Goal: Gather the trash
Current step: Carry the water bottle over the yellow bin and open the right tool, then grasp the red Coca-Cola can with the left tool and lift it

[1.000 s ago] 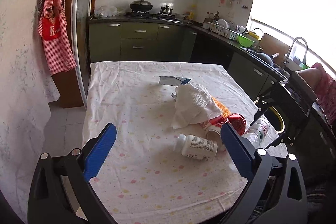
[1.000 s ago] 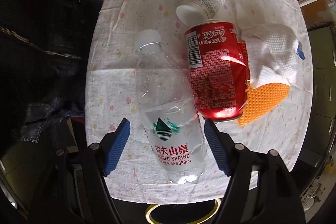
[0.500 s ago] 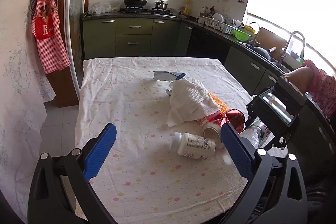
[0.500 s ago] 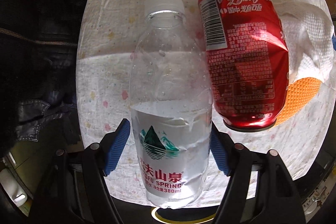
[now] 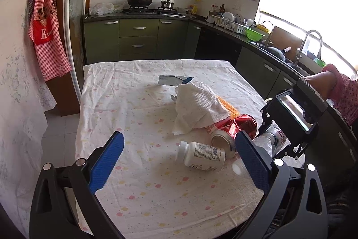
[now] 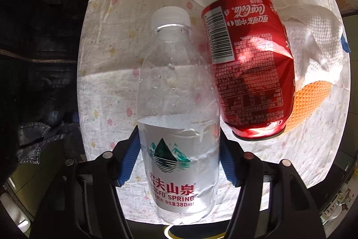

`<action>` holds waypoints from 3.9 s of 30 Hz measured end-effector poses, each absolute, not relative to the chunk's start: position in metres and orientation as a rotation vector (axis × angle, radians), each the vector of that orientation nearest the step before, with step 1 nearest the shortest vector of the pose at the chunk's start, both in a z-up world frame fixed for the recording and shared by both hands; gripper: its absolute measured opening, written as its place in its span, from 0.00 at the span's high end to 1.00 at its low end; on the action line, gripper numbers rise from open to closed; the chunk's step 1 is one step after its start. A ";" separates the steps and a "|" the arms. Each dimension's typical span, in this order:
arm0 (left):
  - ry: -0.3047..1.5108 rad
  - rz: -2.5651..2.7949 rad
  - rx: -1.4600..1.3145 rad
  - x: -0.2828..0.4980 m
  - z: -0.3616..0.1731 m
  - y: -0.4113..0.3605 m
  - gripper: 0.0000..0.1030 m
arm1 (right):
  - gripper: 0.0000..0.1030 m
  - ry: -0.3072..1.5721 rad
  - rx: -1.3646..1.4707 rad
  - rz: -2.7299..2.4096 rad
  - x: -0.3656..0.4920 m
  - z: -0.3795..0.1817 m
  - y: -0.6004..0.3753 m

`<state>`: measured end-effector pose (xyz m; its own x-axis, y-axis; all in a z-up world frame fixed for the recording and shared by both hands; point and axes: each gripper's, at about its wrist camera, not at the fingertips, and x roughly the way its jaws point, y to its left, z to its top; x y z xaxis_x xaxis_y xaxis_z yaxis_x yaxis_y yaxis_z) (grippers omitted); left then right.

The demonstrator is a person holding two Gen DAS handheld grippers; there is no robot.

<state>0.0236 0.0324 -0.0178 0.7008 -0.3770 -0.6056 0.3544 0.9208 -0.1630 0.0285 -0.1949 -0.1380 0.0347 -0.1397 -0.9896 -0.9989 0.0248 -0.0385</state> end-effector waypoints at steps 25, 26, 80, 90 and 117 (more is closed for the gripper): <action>0.657 -0.528 0.042 0.030 -0.006 -0.014 0.05 | 0.42 1.192 -0.983 0.937 0.039 -0.088 -0.282; 0.654 -0.536 0.046 0.030 -0.005 -0.016 0.05 | 0.42 1.185 -0.967 0.929 0.041 -0.084 -0.286; 0.793 -0.994 0.486 0.064 -0.047 -0.138 0.05 | 0.31 1.118 -0.355 0.249 0.039 -0.110 -0.475; 0.886 -1.030 0.690 0.087 -0.083 -0.171 0.05 | 0.31 1.089 -0.244 0.267 0.014 -0.114 -0.454; 0.917 -0.960 0.843 0.094 -0.114 -0.202 0.31 | 0.31 1.092 -0.169 0.231 0.008 -0.113 -0.459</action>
